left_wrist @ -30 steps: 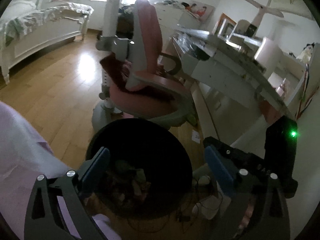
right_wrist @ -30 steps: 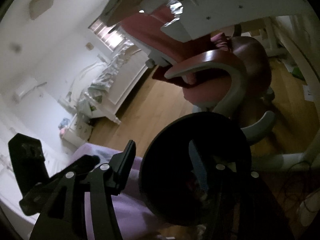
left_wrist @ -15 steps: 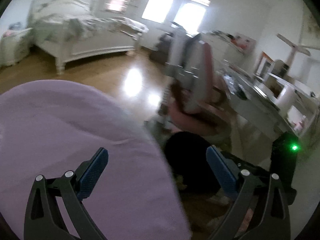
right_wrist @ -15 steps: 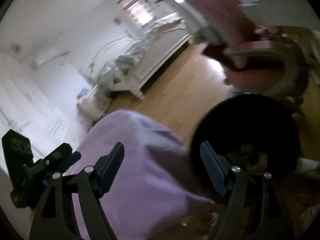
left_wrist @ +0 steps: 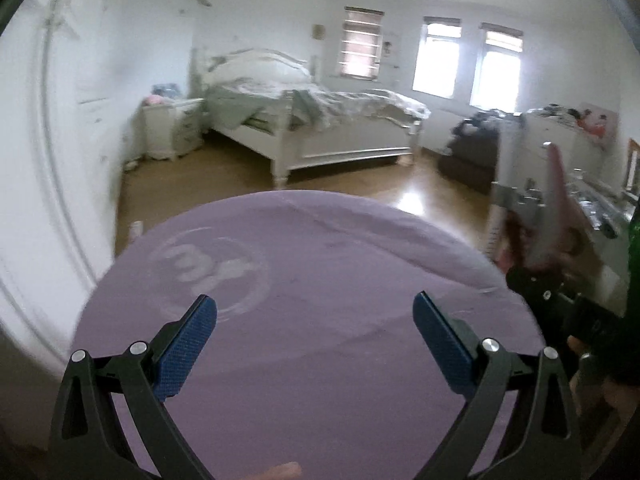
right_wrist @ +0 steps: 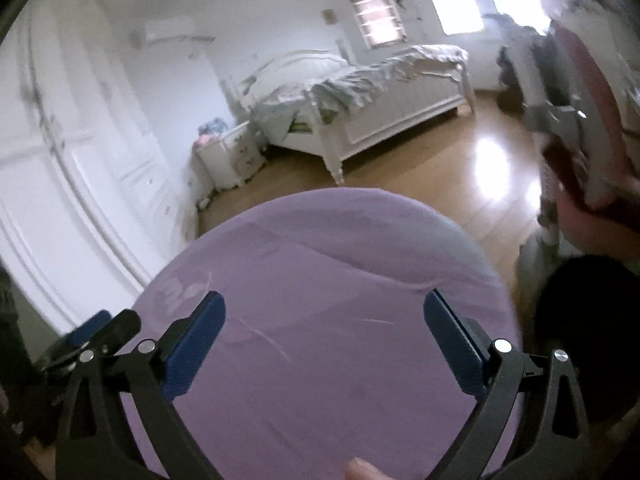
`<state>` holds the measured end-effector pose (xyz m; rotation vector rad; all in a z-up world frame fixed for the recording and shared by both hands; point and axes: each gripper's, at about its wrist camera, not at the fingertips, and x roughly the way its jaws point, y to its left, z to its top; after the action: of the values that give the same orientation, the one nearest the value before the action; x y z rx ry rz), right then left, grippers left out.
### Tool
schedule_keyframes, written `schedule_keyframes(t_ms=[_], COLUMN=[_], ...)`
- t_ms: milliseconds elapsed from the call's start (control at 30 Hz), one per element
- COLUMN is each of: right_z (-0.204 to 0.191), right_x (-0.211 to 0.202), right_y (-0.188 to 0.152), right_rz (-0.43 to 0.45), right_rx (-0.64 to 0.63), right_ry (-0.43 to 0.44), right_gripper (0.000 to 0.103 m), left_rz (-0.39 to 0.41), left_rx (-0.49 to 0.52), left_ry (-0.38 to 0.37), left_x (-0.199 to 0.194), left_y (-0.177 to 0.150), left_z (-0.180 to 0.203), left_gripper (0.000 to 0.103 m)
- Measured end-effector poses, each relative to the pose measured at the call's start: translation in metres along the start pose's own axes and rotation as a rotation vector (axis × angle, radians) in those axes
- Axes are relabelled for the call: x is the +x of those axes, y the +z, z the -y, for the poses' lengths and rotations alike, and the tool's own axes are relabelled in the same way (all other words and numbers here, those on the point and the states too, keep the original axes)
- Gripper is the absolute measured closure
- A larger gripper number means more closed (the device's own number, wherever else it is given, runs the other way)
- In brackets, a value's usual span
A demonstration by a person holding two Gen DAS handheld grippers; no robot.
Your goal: Collect trash
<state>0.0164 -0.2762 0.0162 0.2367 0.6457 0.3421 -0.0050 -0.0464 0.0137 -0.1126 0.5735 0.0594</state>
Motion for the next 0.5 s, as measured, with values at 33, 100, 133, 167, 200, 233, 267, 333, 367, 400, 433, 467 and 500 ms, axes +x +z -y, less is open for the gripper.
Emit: schedule_keyframes(t_ms=[33, 100, 133, 167, 200, 233, 267, 333, 367, 400, 433, 467, 500], right_z=[-0.010, -0.033, -0.041, -0.050, -0.054, -0.059, -0.062, -0.069, -0.071, -0.069, -0.070, -0.068, -0.069], right_x=[0.006, 0.017, 0.021, 0.025, 0.029, 0.031, 0.034, 0.040, 0.043, 0.043, 0.043, 0.042, 0.043], right_y=[-0.001, -0.005, -0.008, -0.011, -0.012, -0.015, -0.015, -0.021, -0.022, -0.022, -0.021, -0.021, -0.022], right_rz=[0.003, 0.016, 0.021, 0.032, 0.042, 0.057, 0.068, 0.078, 0.073, 0.071, 0.080, 0.089, 0.097], right_rx=[-0.016, -0.059, -0.078, -0.099, -0.112, -0.129, -0.143, -0.163, -0.169, -0.171, -0.169, -0.167, -0.167], right_ry=[0.002, -0.005, -0.009, -0.014, -0.021, -0.033, -0.042, -0.068, -0.078, -0.082, -0.079, -0.077, -0.081], right_gripper=[0.005, 0.005, 0.005, 0.005, 0.005, 0.005, 0.005, 0.005, 0.005, 0.005, 0.005, 0.005, 0.005], left_rz=[0.002, 0.001, -0.002, -0.006, -0.011, -0.012, -0.014, -0.017, -0.019, -0.022, -0.025, -0.027, -0.027], left_rx=[-0.007, -0.027, -0.034, -0.049, -0.060, -0.068, -0.072, -0.081, -0.086, -0.093, -0.097, -0.100, -0.103], left_ry=[0.005, 0.015, 0.018, 0.019, 0.018, 0.019, 0.022, 0.024, 0.023, 0.020, 0.017, 0.012, 0.013], left_x=[-0.001, 0.000, 0.000, 0.002, 0.004, 0.004, 0.004, 0.005, 0.005, 0.005, 0.003, 0.004, 0.004], left_y=[-0.001, -0.005, -0.007, -0.008, -0.009, -0.011, -0.011, -0.013, -0.014, -0.016, -0.017, -0.018, -0.018], left_z=[-0.007, -0.020, -0.024, -0.031, -0.036, -0.040, -0.041, -0.047, -0.048, -0.052, -0.053, -0.054, -0.055], left_gripper=[0.005, 0.005, 0.005, 0.005, 0.005, 0.005, 0.005, 0.005, 0.005, 0.005, 0.005, 0.005, 0.005])
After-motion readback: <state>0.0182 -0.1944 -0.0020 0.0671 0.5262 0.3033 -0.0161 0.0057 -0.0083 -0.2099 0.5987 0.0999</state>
